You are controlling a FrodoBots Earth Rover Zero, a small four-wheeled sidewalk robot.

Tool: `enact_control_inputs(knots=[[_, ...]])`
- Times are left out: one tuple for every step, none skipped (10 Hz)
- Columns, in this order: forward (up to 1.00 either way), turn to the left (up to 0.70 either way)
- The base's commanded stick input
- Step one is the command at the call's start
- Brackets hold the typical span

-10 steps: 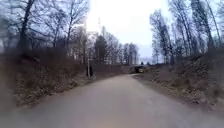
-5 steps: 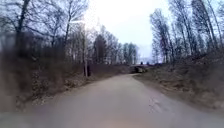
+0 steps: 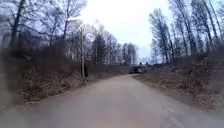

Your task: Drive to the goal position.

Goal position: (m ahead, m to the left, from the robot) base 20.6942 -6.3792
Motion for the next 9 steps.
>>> enact_control_inputs(knots=[[1.0, 0.0], [1.0, 0.0], [1.0, 0.0], [1.0, 0.0], [1.0, 0.0], [1.0, 0.0], [1.0, 0.0], [1.0, 0.0], [1.0, 0.0]])
